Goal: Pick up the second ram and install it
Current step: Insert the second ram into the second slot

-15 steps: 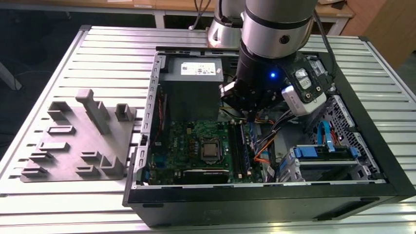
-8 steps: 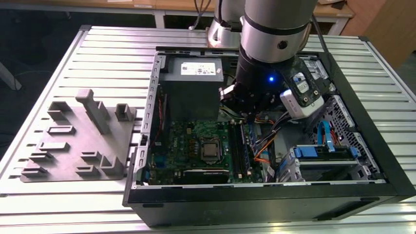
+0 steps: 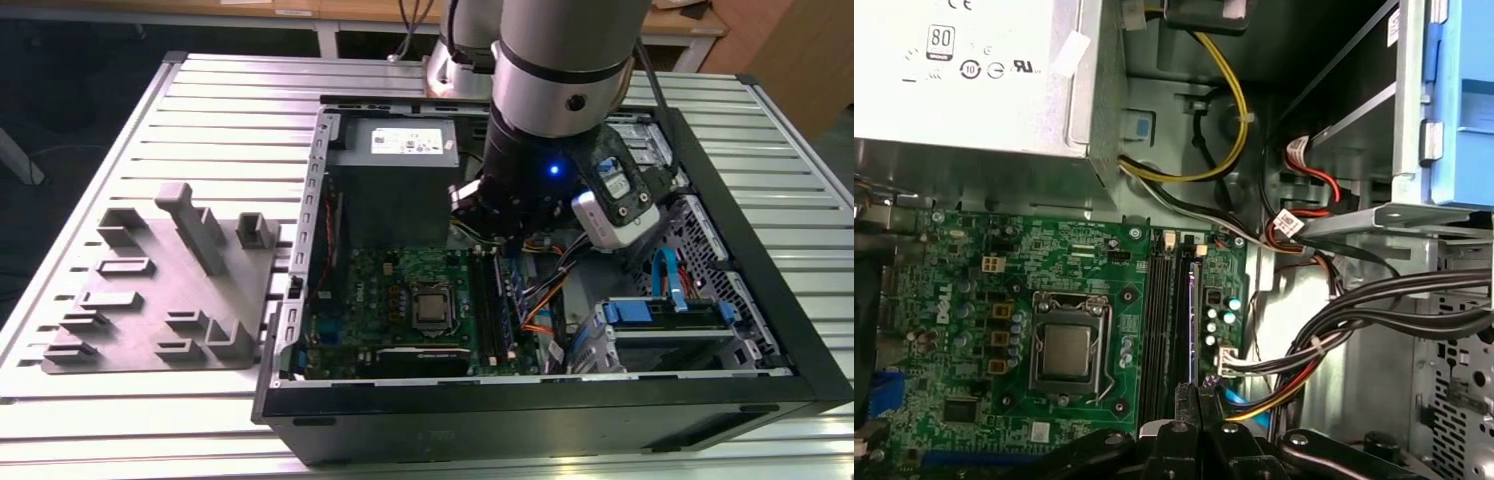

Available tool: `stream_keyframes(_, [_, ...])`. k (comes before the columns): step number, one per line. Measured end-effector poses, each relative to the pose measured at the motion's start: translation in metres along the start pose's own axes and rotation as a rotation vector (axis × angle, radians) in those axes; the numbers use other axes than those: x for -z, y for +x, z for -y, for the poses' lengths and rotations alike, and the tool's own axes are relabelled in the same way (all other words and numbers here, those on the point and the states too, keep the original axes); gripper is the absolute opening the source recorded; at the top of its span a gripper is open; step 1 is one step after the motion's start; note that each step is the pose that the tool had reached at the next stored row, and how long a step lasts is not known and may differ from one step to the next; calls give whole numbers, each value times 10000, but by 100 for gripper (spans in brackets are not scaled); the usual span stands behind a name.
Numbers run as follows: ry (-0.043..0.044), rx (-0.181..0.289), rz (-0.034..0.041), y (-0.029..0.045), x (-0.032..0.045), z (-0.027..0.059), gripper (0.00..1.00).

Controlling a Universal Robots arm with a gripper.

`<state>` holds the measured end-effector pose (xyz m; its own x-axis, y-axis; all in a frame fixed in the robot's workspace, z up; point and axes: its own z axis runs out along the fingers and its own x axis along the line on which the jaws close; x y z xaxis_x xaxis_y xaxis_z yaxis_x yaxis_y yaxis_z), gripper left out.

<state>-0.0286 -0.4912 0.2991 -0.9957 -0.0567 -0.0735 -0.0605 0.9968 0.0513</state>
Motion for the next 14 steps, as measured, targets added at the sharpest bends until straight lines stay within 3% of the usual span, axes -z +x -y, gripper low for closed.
stream_keyframes(14, [1,0,0,9,-127,7,8])
